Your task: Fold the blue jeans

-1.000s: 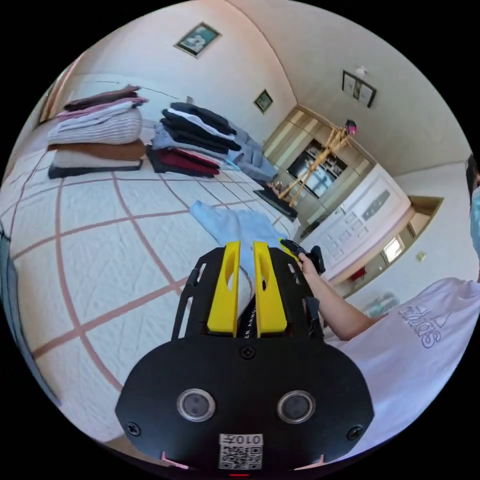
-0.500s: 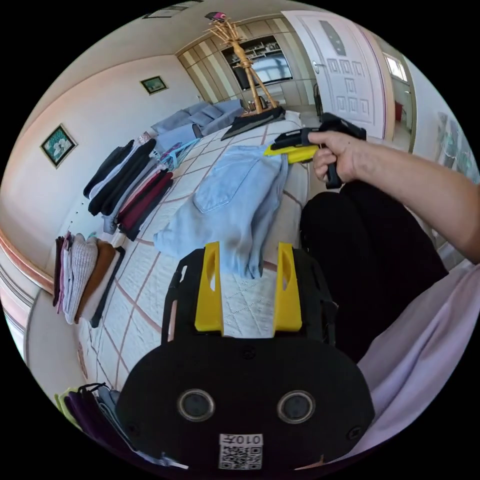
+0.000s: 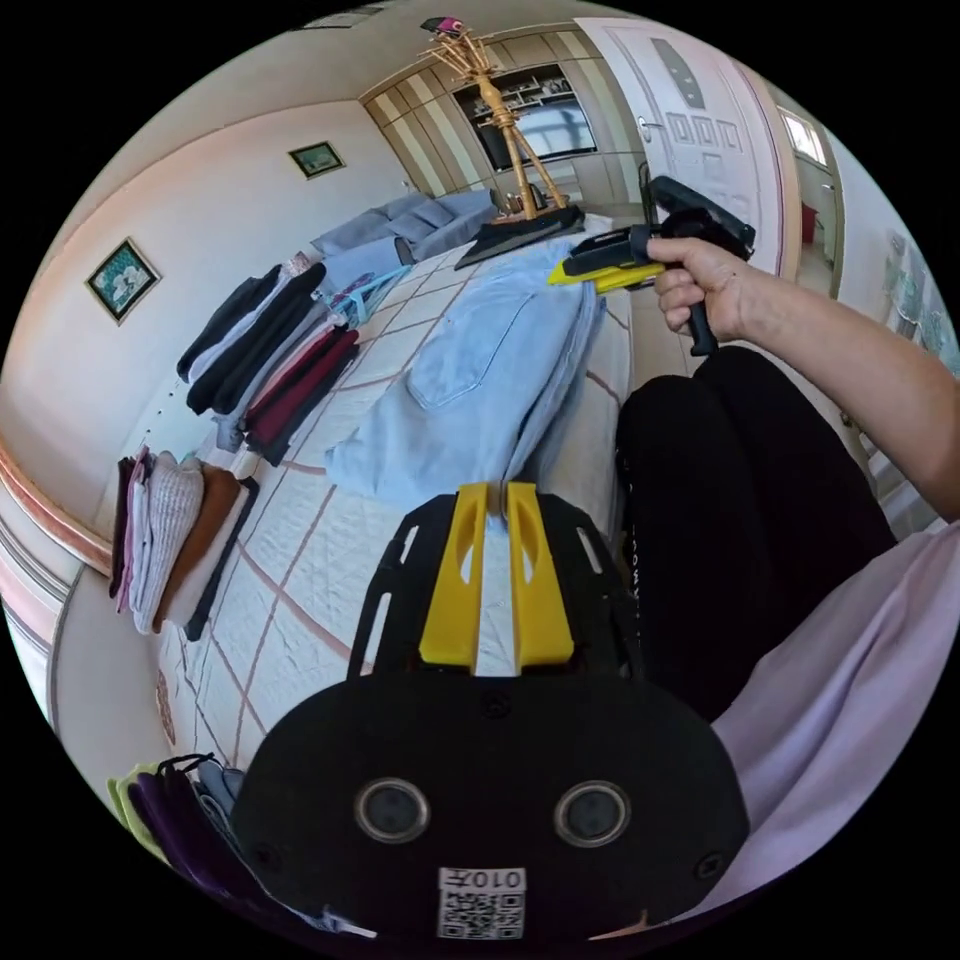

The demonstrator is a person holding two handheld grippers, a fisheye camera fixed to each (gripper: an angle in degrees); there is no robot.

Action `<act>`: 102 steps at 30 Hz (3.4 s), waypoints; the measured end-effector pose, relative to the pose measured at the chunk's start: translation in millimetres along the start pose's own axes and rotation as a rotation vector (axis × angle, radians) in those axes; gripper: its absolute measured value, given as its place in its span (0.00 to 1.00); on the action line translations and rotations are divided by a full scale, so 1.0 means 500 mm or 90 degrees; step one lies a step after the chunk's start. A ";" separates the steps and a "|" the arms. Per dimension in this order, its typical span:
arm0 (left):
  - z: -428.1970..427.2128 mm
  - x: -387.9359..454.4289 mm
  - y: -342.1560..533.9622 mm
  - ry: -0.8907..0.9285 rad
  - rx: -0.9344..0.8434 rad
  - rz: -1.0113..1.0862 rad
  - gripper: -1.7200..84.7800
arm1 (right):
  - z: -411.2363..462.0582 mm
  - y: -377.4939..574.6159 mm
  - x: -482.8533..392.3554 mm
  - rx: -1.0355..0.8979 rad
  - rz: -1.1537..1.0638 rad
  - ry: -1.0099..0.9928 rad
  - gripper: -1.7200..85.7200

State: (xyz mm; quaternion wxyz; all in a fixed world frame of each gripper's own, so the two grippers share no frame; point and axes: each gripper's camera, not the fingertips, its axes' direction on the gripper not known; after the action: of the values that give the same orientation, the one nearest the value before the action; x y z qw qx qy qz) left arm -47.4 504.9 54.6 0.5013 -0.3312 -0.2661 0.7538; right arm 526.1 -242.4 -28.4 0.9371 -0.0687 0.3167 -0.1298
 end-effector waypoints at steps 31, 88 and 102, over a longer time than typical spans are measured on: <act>0.142 -0.154 0.132 0.122 -0.003 -0.127 0.09 | 0.108 -0.100 0.063 -0.095 -0.138 0.085 0.25; 0.423 -0.437 0.576 0.512 -0.006 -0.636 0.19 | 0.155 -0.208 0.231 -0.182 -0.066 -0.262 0.12; 0.420 -0.379 0.560 0.455 -0.024 -0.665 0.14 | 0.124 -0.190 0.175 -0.188 -0.080 -0.274 0.12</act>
State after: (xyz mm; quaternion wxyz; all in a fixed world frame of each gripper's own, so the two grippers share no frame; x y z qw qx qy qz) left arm -318.1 214.3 27.6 0.8553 -0.3974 -0.2220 0.2477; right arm 612.2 -355.4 -9.6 0.9528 -0.2501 0.1212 -0.1227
